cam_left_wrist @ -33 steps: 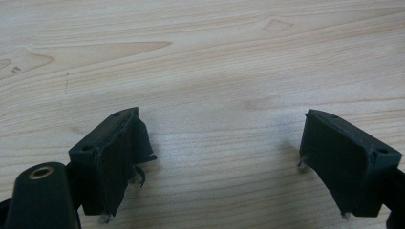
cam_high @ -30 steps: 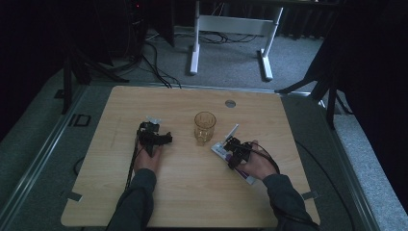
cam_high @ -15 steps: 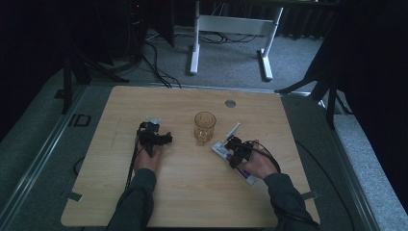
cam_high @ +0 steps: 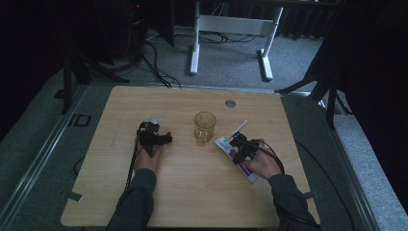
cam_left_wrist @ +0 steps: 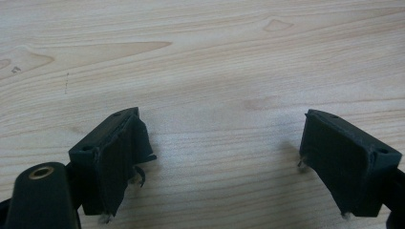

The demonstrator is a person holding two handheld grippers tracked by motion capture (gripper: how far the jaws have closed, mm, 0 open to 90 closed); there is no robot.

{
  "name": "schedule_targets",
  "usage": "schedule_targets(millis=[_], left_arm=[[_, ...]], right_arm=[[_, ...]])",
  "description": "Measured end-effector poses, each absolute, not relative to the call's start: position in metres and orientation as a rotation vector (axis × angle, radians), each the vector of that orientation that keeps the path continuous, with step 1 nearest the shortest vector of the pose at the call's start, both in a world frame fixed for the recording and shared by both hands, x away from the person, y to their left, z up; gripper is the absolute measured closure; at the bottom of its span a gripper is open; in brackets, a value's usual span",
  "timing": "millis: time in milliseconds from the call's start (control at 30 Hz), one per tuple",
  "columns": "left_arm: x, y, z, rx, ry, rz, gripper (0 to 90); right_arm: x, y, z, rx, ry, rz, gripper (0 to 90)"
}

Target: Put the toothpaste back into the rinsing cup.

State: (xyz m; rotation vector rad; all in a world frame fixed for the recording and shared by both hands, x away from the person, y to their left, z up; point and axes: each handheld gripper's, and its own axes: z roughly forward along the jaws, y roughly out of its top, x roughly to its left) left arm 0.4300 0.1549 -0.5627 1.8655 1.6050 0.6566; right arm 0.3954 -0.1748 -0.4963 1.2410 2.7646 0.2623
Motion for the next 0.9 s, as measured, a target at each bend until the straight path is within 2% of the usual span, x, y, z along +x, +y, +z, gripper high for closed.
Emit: schedule_targets(millis=[900], left_arm=[[0.430,0.155,-0.563,1.866,1.605,0.657,14.4]], right_arm=[[0.396,-0.194,-0.471,1.301,2.582,0.564,70.6]])
